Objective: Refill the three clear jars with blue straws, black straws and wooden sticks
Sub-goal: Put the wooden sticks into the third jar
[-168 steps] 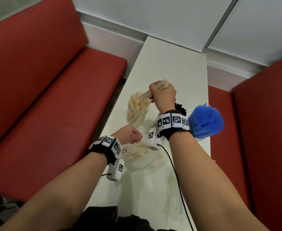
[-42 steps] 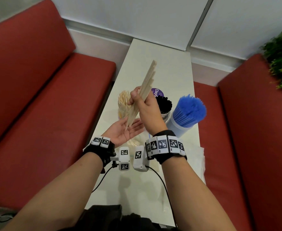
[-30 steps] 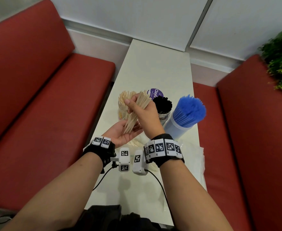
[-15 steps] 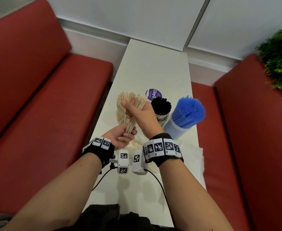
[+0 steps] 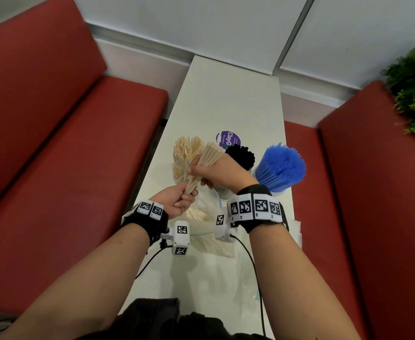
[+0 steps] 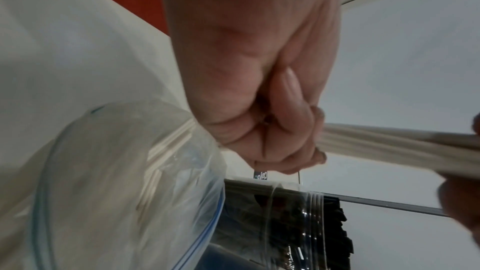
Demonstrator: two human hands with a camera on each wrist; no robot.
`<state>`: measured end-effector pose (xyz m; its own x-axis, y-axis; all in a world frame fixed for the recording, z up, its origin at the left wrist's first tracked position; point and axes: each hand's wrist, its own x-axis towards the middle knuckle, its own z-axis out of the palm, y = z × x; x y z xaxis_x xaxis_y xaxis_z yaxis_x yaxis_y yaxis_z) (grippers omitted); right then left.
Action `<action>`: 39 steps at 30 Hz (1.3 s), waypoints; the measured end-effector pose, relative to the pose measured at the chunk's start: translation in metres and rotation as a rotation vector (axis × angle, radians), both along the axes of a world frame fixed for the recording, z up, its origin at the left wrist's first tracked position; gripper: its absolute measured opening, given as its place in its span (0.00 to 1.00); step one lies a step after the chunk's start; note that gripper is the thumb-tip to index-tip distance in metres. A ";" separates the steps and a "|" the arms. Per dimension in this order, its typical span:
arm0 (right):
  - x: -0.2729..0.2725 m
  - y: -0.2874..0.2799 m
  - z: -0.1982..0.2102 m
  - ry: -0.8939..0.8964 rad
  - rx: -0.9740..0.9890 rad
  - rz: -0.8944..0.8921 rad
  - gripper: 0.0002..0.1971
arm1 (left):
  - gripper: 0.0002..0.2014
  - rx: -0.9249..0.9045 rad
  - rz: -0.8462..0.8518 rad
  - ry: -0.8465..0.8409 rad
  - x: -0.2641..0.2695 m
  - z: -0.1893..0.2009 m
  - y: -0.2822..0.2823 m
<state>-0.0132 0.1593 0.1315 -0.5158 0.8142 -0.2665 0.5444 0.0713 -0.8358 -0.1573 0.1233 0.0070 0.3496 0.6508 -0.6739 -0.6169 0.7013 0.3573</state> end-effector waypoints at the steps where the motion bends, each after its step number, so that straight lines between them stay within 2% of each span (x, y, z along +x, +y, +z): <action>1: -0.001 0.005 0.007 0.026 0.011 -0.017 0.06 | 0.14 0.008 0.034 0.021 0.000 0.001 0.003; 5: -0.010 0.028 0.033 0.231 0.110 -0.153 0.08 | 0.15 0.006 0.206 0.128 0.000 -0.002 0.011; 10: -0.019 0.055 0.032 0.410 0.146 -0.445 0.03 | 0.15 0.025 0.195 0.185 -0.004 -0.012 0.009; 16: -0.027 0.068 -0.002 0.388 0.137 -0.522 0.07 | 0.15 0.051 0.135 0.261 -0.005 -0.018 0.010; 23: -0.031 0.074 -0.036 0.303 0.088 -0.534 0.08 | 0.13 0.089 -0.036 0.346 -0.001 -0.017 0.015; 31: -0.018 0.094 -0.052 0.440 -0.027 -0.858 0.05 | 0.13 0.042 -0.082 0.426 0.001 -0.028 0.021; 33: -0.017 0.094 -0.056 0.390 -0.014 -0.841 0.06 | 0.12 0.061 -0.109 0.445 0.001 -0.031 0.023; 35: -0.020 0.094 -0.058 0.284 0.031 -0.745 0.09 | 0.09 0.109 -0.152 0.477 0.002 -0.035 0.023; 39: -0.034 0.093 -0.067 0.141 0.065 -0.550 0.08 | 0.05 0.297 -0.361 0.691 0.007 -0.040 0.025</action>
